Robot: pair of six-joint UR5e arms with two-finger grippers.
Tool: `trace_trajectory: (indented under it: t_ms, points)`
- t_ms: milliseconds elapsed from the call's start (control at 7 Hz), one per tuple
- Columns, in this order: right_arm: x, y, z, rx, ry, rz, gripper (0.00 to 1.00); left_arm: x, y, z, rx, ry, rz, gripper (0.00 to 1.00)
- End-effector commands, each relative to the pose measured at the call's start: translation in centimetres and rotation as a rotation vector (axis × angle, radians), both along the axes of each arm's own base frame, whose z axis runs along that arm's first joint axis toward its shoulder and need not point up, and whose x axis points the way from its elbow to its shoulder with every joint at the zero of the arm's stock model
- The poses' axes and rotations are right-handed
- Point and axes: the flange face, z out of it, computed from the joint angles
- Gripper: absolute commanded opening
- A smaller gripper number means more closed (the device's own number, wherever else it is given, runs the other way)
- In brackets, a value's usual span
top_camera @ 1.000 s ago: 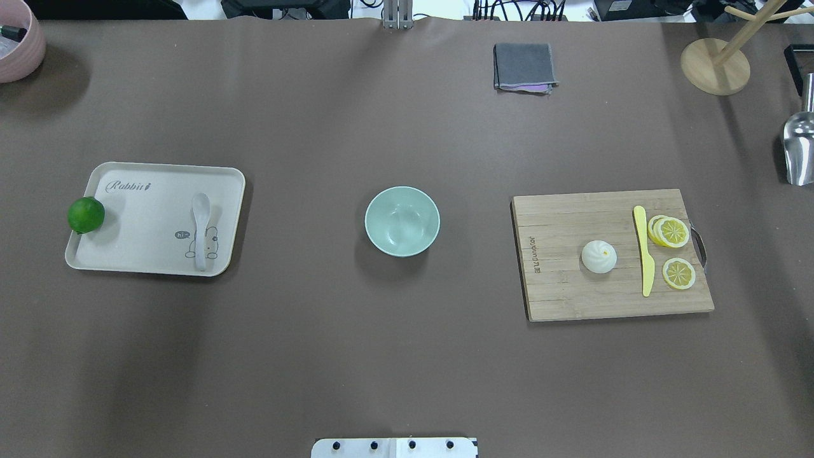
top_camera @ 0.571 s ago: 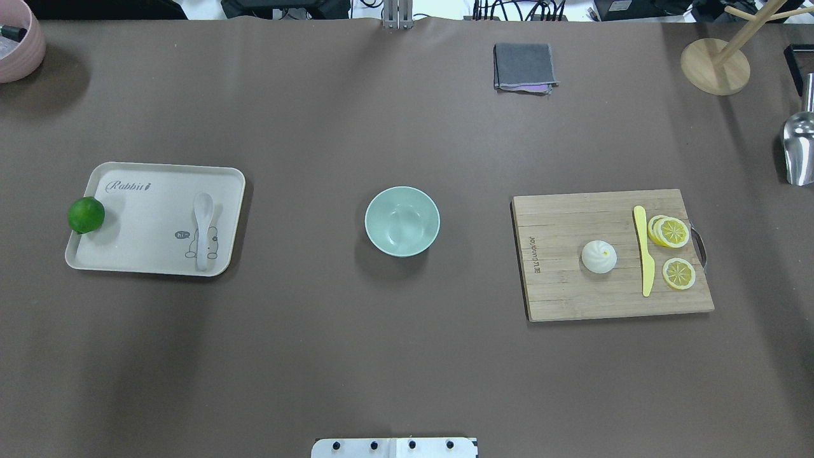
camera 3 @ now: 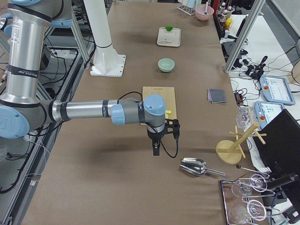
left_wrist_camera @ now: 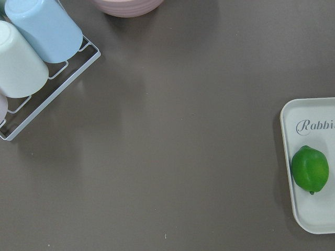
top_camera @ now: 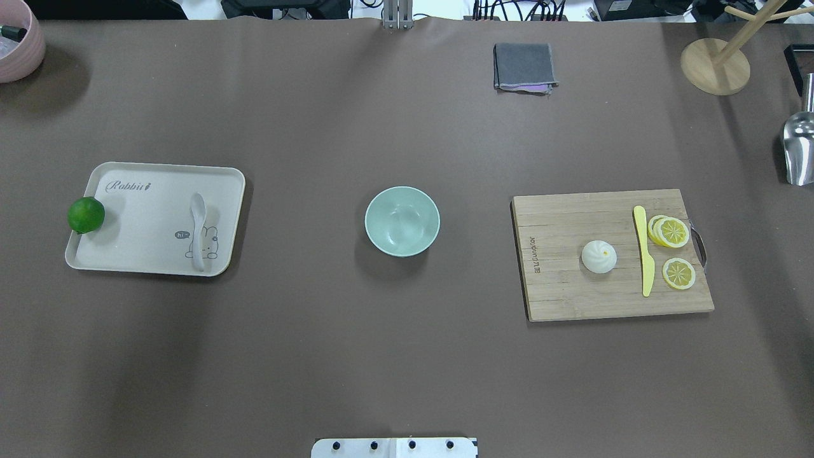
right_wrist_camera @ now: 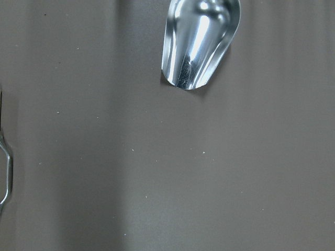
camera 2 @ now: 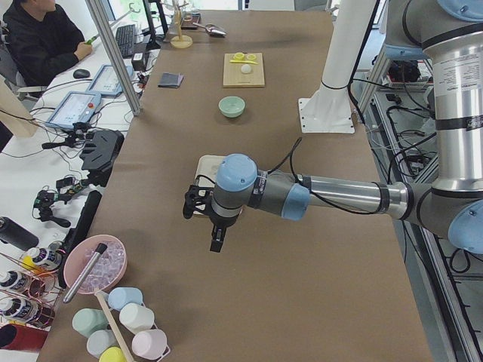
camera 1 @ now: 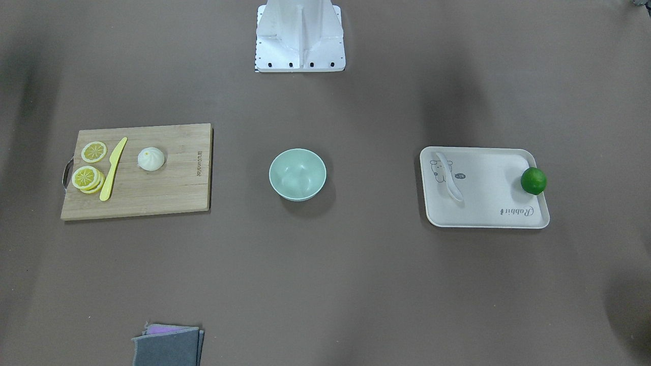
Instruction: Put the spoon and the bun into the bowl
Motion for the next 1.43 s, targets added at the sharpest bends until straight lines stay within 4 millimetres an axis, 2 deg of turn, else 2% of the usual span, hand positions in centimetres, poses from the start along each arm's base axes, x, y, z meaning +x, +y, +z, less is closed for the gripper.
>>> trace_trajectory:
  t_ms: [0, 571, 857, 1000, 1143, 1286]
  points:
    - [0.0, 0.0, 0.1, -0.001, -0.001, 0.000, 1.00, 0.0, 0.0, -0.1, 0.002, 0.001, 0.000, 0.98]
    - [-0.1, -0.1, -0.1, -0.002, -0.010, 0.001, 1.00, 0.0, 0.0, -0.1, -0.001, 0.000, -0.002, 0.98]
    - [-0.2, -0.1, -0.3, -0.001, -0.017, 0.002, 1.00, 0.0, -0.1, -0.4, 0.007, 0.000, -0.002, 0.98]
    - [-0.2, -0.2, -0.3, 0.002, -0.017, 0.005, 1.00, 0.1, -0.7, -1.1, 0.022, -0.003, 0.000, 0.98]
    - [-0.2, -0.3, -0.4, 0.004, -0.017, 0.004, 1.00, 0.2, -1.0, -2.7, 0.054, 0.000, 0.003, 0.98]
    - [-0.2, -0.4, -0.6, 0.007, -0.018, 0.005, 1.00, 0.4, -0.5, -6.7, 0.138, 0.011, 0.011, 0.98]
